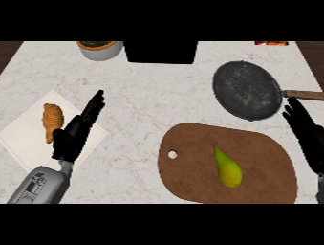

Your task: Pick the pear from the cutting board and place it in the pan

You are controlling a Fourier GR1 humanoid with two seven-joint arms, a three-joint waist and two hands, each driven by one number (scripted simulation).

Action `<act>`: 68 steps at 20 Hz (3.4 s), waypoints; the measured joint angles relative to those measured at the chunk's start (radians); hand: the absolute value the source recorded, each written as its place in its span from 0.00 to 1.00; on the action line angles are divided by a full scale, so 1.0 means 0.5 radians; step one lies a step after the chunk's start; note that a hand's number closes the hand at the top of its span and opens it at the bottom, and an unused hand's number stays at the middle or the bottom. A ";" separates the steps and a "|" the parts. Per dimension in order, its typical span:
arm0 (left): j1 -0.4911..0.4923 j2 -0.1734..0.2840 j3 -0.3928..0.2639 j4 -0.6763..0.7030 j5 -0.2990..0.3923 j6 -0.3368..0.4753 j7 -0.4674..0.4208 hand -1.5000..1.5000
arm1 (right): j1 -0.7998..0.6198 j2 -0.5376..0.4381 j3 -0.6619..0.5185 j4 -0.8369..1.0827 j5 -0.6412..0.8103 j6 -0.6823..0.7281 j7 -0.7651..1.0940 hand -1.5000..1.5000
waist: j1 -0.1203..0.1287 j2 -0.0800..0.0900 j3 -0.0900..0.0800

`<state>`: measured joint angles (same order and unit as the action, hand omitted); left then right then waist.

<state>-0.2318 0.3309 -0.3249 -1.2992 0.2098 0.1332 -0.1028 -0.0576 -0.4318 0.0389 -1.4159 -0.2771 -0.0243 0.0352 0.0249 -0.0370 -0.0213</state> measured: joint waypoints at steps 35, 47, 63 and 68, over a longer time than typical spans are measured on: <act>-0.088 0.062 0.392 -0.230 0.032 0.218 0.259 0.50 | -1.343 -0.677 0.368 0.917 0.591 1.458 -0.944 0.00 | 0.011 0.087 0.043; -0.009 0.048 0.449 -0.301 -0.011 0.217 0.304 0.50 | -1.337 -0.517 0.470 0.625 0.412 1.654 -0.686 0.00 | -0.040 0.071 0.042; -0.022 -0.033 0.578 -0.265 -0.099 0.092 0.305 0.50 | -1.146 -0.302 0.498 0.588 0.895 1.646 -0.607 0.00 | -0.038 0.077 0.043; -0.031 -0.057 0.594 -0.252 -0.141 0.076 0.302 0.50 | -1.112 -0.247 0.552 0.612 1.017 1.642 -0.661 0.00 | -0.038 0.078 0.043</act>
<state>-0.2471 0.3022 -0.0276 -1.4252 0.1392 0.1713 0.0481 -0.6138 -0.5553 0.3151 -1.1101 0.2314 0.7966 -0.2951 0.0058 0.0018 0.0002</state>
